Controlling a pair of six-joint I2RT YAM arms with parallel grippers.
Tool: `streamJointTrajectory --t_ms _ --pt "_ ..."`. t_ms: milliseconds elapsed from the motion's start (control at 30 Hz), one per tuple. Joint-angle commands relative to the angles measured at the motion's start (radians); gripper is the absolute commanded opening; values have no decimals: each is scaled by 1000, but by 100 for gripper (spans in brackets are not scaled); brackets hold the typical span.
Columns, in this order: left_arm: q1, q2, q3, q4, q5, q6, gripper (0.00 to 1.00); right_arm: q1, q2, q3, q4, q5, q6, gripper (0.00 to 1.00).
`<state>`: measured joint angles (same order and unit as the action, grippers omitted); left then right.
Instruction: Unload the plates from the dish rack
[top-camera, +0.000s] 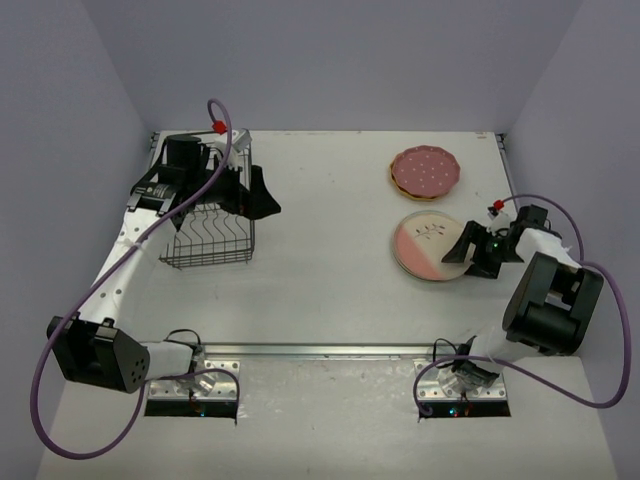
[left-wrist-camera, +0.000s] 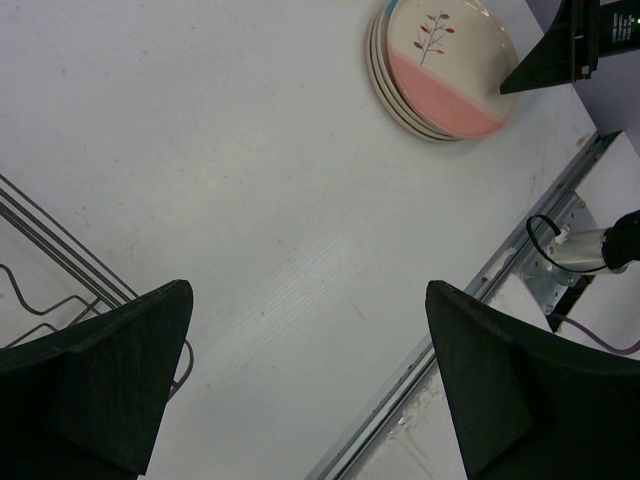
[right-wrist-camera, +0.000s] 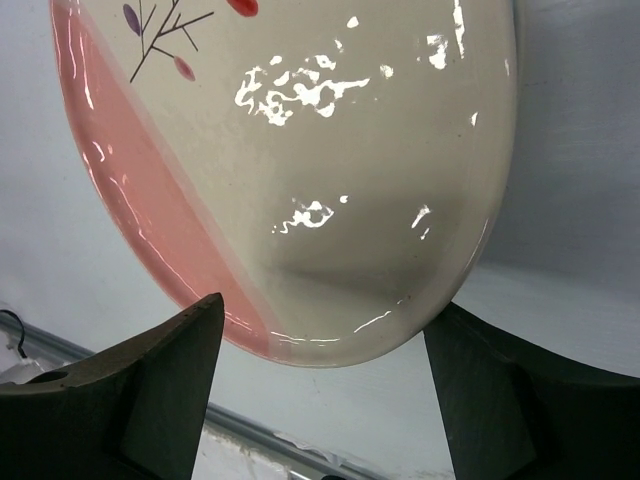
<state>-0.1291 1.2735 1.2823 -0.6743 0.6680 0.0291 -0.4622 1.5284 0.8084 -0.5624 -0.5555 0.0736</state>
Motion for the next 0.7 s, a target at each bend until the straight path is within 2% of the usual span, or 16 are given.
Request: streamJointTrajectory --t_ms 0,67,300,400,533,633,667 --pt "15 -40 20 9 -15 9 100 27 -60 56 -9 21 -56 81" --pt "18 -40 28 4 -23 9 100 38 -77 72 -40 47 -92 89" --pt "42 -45 68 -66 -97 43 100 42 -201 126 -136 142 -261 99" --pt "73 -56 67 -89 -103 60 100 42 -260 132 -159 150 -322 99" --pt "98 -82 35 -102 -210 90 100 41 -396 123 -162 9 -399 99" --pt "100 -125 -26 -80 -382 138 100 42 -493 101 -136 -148 -375 99" --pt "100 -172 -82 -61 -418 159 100 42 -542 74 -92 -223 -322 99"
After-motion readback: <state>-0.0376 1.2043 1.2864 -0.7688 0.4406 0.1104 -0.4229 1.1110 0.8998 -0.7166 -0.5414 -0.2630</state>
